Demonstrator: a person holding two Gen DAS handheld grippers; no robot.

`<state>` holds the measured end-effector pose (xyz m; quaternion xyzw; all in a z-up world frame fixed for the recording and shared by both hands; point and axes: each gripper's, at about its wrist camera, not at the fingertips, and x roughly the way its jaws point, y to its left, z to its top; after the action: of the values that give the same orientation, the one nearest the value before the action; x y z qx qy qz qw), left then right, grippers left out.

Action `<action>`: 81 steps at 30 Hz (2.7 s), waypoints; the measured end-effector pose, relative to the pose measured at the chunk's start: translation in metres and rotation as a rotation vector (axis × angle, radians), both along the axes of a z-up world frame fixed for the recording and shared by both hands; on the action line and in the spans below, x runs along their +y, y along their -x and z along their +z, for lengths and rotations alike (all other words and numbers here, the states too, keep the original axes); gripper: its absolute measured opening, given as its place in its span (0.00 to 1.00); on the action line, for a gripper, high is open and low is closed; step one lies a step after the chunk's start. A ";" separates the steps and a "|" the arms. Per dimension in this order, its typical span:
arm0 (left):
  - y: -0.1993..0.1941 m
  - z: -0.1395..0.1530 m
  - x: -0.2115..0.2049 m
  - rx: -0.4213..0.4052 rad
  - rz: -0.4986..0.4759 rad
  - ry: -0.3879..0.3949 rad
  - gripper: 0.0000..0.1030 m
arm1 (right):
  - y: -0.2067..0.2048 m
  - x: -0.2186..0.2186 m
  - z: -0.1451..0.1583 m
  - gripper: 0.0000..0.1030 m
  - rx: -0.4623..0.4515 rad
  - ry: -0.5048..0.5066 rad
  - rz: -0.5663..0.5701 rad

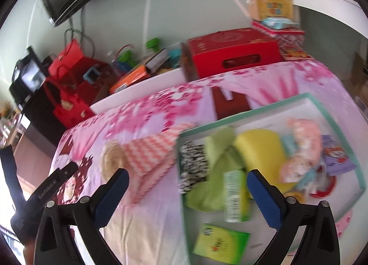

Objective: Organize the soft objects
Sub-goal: 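Move both open tools back to the pile, left over the cream crochet cloth, then close the left tool on the cream crochet cloth and lift it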

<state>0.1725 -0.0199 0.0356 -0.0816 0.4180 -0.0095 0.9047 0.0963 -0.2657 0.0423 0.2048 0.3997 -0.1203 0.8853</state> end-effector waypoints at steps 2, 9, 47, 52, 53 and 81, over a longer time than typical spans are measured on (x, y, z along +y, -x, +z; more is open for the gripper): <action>-0.002 -0.002 0.007 0.007 0.018 0.013 0.99 | -0.009 0.012 -0.005 1.00 0.013 0.008 0.033; -0.006 -0.008 0.023 0.029 0.046 0.037 0.99 | -0.032 0.044 -0.020 1.00 0.030 0.014 0.108; -0.007 -0.029 -0.033 0.098 -0.210 -0.043 0.99 | -0.036 0.023 -0.015 1.00 -0.010 0.028 0.030; -0.008 -0.035 -0.046 0.095 -0.243 -0.054 0.99 | -0.036 0.023 -0.018 1.00 -0.002 0.021 0.034; -0.009 -0.036 -0.048 0.093 -0.243 -0.056 0.99 | -0.036 0.023 -0.018 1.00 -0.002 0.020 0.035; -0.027 -0.052 -0.038 0.115 -0.213 0.113 0.14 | -0.042 0.025 -0.030 1.00 0.030 0.006 0.052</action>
<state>0.1999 -0.0578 -0.0167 -0.0881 0.4742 -0.1244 0.8672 0.1383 -0.2404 0.0126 0.1899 0.4177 -0.1015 0.8827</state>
